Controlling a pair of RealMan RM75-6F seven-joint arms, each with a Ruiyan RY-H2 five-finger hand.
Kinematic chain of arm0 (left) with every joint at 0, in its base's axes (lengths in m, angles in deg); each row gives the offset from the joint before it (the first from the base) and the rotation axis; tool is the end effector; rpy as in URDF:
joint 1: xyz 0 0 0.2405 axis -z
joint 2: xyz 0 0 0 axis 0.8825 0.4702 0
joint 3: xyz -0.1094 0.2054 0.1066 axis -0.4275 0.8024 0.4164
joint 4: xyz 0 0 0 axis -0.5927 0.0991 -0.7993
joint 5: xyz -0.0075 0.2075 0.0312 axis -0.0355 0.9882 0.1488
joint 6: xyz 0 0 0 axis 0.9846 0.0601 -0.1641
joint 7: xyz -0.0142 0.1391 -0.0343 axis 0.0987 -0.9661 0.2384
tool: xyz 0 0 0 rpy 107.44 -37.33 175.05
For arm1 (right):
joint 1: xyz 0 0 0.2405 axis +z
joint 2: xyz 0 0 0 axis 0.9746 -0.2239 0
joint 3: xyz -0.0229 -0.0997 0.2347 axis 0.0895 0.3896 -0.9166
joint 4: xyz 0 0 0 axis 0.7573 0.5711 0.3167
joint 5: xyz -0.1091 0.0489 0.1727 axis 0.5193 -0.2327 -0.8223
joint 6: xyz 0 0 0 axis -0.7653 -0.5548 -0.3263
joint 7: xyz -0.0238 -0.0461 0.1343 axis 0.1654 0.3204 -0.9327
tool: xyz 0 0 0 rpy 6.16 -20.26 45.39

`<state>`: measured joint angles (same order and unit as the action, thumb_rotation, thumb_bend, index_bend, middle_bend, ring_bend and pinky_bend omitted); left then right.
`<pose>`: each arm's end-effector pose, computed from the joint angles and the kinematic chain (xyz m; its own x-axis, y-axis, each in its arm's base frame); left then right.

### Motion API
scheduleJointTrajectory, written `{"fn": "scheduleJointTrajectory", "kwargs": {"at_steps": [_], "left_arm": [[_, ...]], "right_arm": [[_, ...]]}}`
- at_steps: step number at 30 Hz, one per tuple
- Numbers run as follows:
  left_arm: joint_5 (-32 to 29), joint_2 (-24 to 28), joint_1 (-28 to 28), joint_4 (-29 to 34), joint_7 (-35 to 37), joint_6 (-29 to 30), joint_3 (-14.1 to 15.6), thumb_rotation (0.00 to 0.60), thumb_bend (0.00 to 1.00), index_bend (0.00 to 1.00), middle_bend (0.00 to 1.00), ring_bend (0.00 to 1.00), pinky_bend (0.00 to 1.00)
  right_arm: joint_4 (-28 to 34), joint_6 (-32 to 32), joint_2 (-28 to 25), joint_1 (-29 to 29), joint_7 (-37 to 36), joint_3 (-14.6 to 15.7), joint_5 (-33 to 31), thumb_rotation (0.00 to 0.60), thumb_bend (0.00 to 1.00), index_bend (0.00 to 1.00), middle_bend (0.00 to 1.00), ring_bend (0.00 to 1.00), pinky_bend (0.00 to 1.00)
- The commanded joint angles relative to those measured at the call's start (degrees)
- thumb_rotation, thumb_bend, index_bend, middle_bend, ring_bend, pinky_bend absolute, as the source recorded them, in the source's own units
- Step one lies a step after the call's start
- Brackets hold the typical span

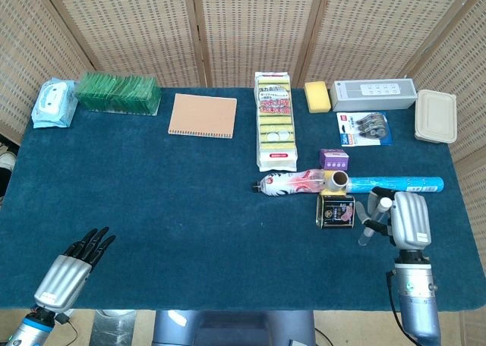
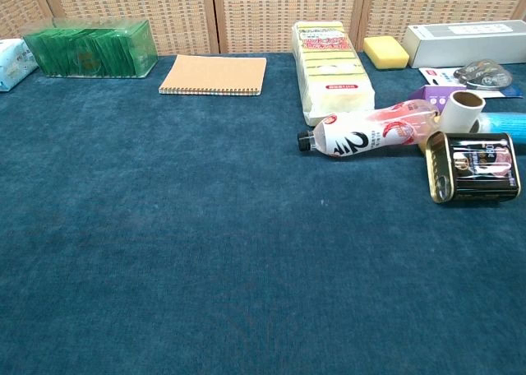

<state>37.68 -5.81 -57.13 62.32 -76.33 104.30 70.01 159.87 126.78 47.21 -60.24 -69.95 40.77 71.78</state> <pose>-0.2793 0.1283 0.0770 0.5606 0.1811 0.8080 0.8096 -0.3250 -0.4889 -0.1890 -0.2427 0.1367 0.0384 0.1211 0.9919 -0.9971 -0.0614 0.0461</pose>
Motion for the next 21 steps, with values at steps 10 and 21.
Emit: {"fn": "scheduleJointTrajectory", "kwargs": {"at_steps": [10,21], "left_arm": [[-0.54,-0.16,0.23,-0.03,-0.33,-0.40,-0.38,0.600,0.21,0.03,0.02,0.04,0.26],[-0.38,-0.04,0.41,-0.24,0.50,-0.16,-0.47,0.600,0.21,0.03,0.02,0.04,0.26]], "right_arm": [[2.66,-2.15,-4.23,-2.74,0.49,10.93,20.35,0.600,0.39,0.79,1.00,1.00,1.00],[-2.49,-2.55,-0.72,-3.05,3.96,14.32,21.55,0.600,0.39,0.80,1.00,1.00,1.00]]}}
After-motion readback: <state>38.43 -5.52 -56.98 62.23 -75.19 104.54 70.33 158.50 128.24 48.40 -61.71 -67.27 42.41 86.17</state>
